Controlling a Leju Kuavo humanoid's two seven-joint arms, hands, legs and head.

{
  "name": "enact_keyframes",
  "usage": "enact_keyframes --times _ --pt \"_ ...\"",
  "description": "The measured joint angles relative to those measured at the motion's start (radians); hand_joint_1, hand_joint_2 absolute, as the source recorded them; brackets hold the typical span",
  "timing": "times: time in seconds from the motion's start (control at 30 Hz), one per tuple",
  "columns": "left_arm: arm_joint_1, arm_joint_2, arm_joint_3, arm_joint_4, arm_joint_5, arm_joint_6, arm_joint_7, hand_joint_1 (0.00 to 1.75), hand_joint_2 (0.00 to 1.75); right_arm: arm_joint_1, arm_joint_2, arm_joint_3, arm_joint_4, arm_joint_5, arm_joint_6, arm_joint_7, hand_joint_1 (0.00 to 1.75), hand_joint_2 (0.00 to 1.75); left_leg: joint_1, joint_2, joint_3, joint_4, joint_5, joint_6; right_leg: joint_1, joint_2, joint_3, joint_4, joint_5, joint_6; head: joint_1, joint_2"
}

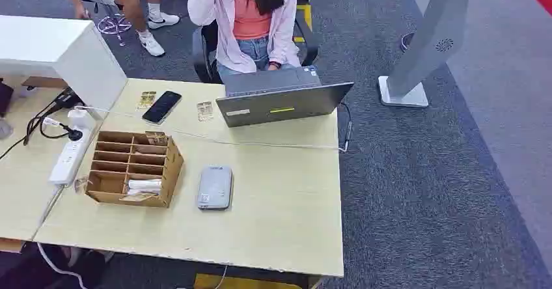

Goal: Pass the card to the sensor for recognition and then transmit it.

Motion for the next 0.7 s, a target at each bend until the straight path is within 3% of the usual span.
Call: enact_keyframes --times 0.37,0.4,0.7 --pt "0.09 -0.045 -0.093 -0.358 0.003 0.035 -0.045 0.0 1.75 -0.002 0.018 -0.023 0.007 0.046 -0.006 0.019 0.0 0.0 -0.001 0.0 0.0 0.0 0.0 0.0 -0.001 0.0 0.0 0.0 0.0 0.0 0.001 0.0" --pt "0.088 -0.045 -0.093 -0.359 0.004 0.036 -0.045 0.0 1.75 -0.002 0.018 -0.023 0.007 0.046 -0.006 0.02 0.0 1.75 -0.001 0.0 0.0 0.0 0.0 0.0 -0.001 -0.001 0.001 0.0 0.0 0.0 -0.002 0.0" --pt "0.163 -0.062 -0.178 -0.664 -0.002 0.078 -0.074 0.0 1.75 -0.006 0.031 -0.036 0.012 0.086 -0.01 0.031 0.0 1.75 0.0 0.001 0.001 0.0 0.0 0.0 0.0 0.0 0.0 0.0 0.0 0.0 0.0 0.0"
